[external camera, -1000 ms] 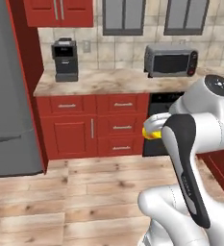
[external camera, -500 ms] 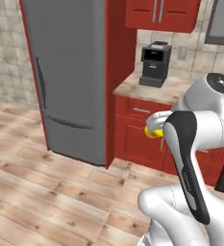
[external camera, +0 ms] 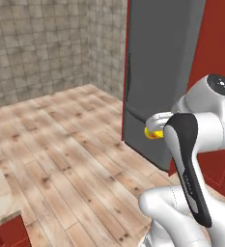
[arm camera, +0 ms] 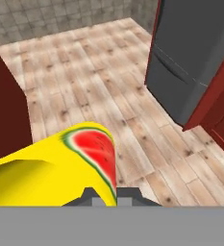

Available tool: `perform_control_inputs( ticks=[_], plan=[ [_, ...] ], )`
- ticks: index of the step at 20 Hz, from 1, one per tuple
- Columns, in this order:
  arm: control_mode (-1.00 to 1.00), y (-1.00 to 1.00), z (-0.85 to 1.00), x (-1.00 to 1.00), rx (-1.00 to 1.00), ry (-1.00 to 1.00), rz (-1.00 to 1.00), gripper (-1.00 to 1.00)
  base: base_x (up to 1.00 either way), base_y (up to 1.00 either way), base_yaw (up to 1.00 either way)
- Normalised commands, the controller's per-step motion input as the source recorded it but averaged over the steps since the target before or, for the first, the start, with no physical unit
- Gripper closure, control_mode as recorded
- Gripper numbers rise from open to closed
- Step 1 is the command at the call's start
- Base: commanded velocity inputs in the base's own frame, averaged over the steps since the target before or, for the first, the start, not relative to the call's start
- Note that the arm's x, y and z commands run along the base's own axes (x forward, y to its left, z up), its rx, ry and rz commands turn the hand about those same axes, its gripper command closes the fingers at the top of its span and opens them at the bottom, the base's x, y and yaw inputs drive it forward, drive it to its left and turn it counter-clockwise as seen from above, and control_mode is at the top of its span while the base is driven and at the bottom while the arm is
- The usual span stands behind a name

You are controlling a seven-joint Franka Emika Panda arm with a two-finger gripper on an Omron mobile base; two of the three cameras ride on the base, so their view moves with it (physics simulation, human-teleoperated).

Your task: Open the cabinet directly in front. Then move the wine and the cup to the dining counter with the candle on it.

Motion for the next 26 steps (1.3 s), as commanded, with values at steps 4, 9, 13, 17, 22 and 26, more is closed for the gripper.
perform_control_inputs(
  ticks=[4, 9, 13, 17, 22, 26],
  plan=[
    [1.0, 0.0, 0.0, 0.0, 0.0, 0.0, 0.0, 1.0, 0.64, -0.37, 0.24],
    [1.0, 0.0, 0.0, 0.0, 0.0, 0.0, 0.0, 1.0, 0.95, -0.47, 0.2],
    [1.0, 0.0, 0.0, 0.0, 0.0, 0.0, 0.0, 1.0, 1.0, -0.29, 0.16],
    [1.0, 0.0, 0.0, 0.0, 0.0, 0.0, 0.0, 1.0, 1.0, -0.01, 0.06],
    [1.0, 0.0, 0.0, 0.0, 0.0, 0.0, 0.0, 1.0, 1.0, 0.02, 0.04],
    [1.0, 0.0, 0.0, 0.0, 0.0, 0.0, 0.0, 1.0, 1.0, 0.24, 0.08]
  ],
)
